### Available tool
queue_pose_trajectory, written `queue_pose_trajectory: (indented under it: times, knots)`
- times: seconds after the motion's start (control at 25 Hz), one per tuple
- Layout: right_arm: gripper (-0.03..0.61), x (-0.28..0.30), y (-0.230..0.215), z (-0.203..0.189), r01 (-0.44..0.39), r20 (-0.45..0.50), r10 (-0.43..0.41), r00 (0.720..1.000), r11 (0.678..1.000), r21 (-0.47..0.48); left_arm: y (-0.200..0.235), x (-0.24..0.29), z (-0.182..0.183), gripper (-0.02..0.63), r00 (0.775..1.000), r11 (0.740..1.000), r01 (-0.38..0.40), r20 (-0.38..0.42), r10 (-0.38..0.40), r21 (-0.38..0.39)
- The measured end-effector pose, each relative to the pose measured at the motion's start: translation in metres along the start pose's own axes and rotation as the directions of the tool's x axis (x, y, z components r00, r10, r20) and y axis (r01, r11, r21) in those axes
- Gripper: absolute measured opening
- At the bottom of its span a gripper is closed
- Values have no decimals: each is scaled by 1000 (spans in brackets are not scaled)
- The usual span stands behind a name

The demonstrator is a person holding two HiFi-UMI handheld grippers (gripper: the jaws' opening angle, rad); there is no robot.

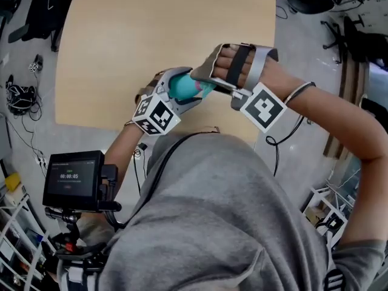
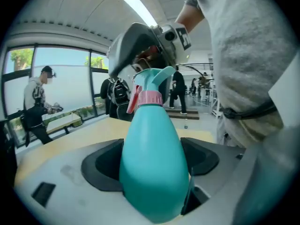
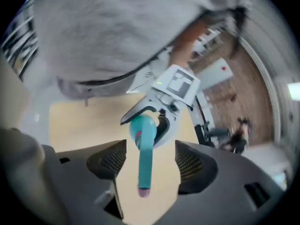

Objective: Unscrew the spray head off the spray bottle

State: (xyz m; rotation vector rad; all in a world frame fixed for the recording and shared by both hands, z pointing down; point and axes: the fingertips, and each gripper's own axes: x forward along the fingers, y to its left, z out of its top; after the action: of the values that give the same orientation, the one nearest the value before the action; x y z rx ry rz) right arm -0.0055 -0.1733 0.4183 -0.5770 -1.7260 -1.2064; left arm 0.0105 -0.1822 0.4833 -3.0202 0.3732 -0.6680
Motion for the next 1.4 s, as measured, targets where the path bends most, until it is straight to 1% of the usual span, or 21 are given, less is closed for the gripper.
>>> queue_pose_trajectory:
  times: [0.04,0.08,0.12,0.16,0.24,0.28,0.32,0.36,0.44,0.6,0.64,0.68,0.76,0.88,0.96,1.0,1.08,1.16,1.2,1.28,1.4]
  knots:
    - [313,-5,-13,-10,32,24,-38,999,973,227,12,1,-1,377,998,997,-62,-8,62,-43]
    - [322,-12,-27,-20,59,51,-94,994,885,463,24,1,-3,377,992,988,-129,-18,128,-88]
    - [327,-20,-40,-30,70,73,-164,984,725,685,36,-1,-3,377,980,972,-198,-30,196,-126]
    - [328,-29,-51,-39,62,77,-249,965,506,860,47,-3,-4,377,964,952,-267,-47,262,-149]
    - [328,-40,-63,-58,17,-4,-417,909,26,1000,66,-8,-4,377,922,910,-388,-82,379,-146]
    - [328,-42,-63,-67,3,-86,-475,876,-172,985,74,-11,-3,377,900,891,-435,-97,425,-128]
    - [328,-42,-61,-74,1,-175,-507,844,-324,946,80,-13,-3,377,880,874,-473,-110,463,-107]
    - [328,-38,-58,-78,2,-251,-521,816,-431,902,86,-15,-2,377,861,859,-505,-121,494,-86]
    - [328,-26,-58,-76,-32,-326,-535,780,-554,832,94,-18,-2,377,831,835,-548,-142,537,-48]
    - [325,-9,-63,-80,-63,-365,-526,768,-630,774,93,-12,9,377,825,836,-547,-139,548,49]
    - [315,-9,-61,-84,-50,-364,-514,777,-626,778,89,-8,13,377,831,842,-535,-132,540,76]
    - [178,-9,-59,-87,-49,-349,-506,789,-617,785,86,-5,16,377,840,849,-520,-126,528,94]
    - [146,-10,-57,-85,-65,-297,-502,813,-584,809,80,-1,20,377,862,868,-488,-106,496,95]
    - [146,-11,-61,-72,-46,-203,-497,844,-443,895,69,-1,22,377,917,918,-394,-53,396,50]
    - [146,-11,-66,-54,-38,-89,-478,874,-248,968,56,-2,22,377,962,962,-272,-7,272,-5]
    - [146,-10,-66,-42,-45,-10,-454,891,-109,993,46,-4,22,377,980,980,-197,17,198,-24]
    - [146,-11,-60,-13,-68,162,-354,921,262,963,25,-9,24,377,997,999,-42,60,44,-21]
    - [146,-10,-40,16,-86,268,-188,945,646,758,3,-15,24,377,994,996,88,67,-90,31]
    - [146,-7,-28,24,-97,273,-104,956,768,633,-5,-17,22,377,990,990,130,53,-134,59]
    - [147,1,-13,29,-104,230,-7,973,877,468,-11,-19,17,377,987,984,159,27,-161,82]
    - [171,7,-20,20,-20,180,-87,980,855,519,3,-21,20,376,995,996,85,51,-87,36]
